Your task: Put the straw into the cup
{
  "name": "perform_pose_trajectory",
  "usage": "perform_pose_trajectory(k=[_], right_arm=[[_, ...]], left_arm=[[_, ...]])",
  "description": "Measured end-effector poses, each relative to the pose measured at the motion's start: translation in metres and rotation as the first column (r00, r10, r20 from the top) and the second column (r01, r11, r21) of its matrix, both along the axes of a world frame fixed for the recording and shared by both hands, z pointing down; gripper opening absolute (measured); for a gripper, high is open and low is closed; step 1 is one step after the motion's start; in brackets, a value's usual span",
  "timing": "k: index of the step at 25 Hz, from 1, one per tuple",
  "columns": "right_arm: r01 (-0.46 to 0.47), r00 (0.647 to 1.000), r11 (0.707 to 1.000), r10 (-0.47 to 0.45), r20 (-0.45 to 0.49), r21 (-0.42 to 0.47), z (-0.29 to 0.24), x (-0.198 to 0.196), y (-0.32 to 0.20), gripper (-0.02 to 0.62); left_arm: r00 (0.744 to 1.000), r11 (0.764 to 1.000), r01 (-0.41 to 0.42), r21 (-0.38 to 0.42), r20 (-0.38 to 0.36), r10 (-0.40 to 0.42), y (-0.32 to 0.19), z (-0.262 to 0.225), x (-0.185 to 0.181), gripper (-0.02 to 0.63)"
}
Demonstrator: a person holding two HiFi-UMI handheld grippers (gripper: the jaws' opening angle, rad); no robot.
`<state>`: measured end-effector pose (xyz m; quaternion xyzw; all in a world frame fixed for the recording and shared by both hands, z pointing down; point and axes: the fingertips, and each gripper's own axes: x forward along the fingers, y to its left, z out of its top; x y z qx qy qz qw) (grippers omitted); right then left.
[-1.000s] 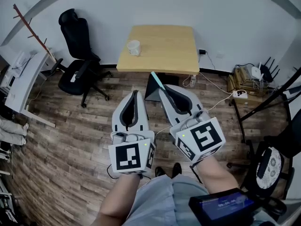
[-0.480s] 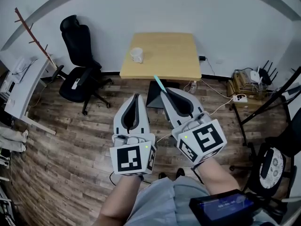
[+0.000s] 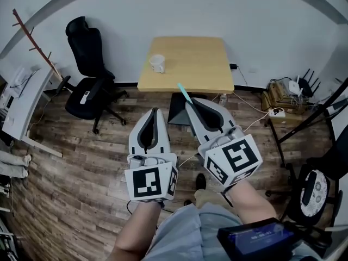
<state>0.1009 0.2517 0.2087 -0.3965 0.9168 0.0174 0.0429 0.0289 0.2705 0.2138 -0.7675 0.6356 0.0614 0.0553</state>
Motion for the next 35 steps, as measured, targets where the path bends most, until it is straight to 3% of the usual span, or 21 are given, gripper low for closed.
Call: perform_pose_trajectory(k=[7, 15, 22, 29, 35], right_arm=[[0.013, 1.000, 0.998, -0.013, -0.009, -0.060, 0.040, -0.007, -0.066, 0.018], [0.068, 0.998, 0.988, -0.068, 0.003, -0.139, 0.075, -0.012, -0.182, 0.018], [0.096, 0.995, 0.989, -0.094, 0.025, -0.115, 0.059, -0.019, -0.256, 0.018], [0.123, 0.992, 0.991, -0.121, 0.044, -0.046, 0.026, -0.034, -0.295, 0.018], [0.118, 0.993, 0.991, -0.117, 0.024, -0.066, 0.037, -0.058, -0.325, 0.018]], left_arm=[[1.000, 0.997, 0.024, -0.072, 0.013, -0.023, -0.063, 0.038, -0.009, -0.002], [0.999, 0.990, 0.040, -0.136, 0.023, -0.037, -0.176, 0.068, -0.004, -0.002], [0.997, 0.991, 0.063, -0.119, 0.055, -0.057, -0.247, 0.048, -0.007, -0.002], [0.994, 0.992, 0.094, -0.083, 0.066, -0.089, -0.283, 0.026, -0.023, -0.002], [0.994, 0.991, 0.101, -0.093, 0.040, -0.097, -0.311, 0.038, -0.052, -0.002]])
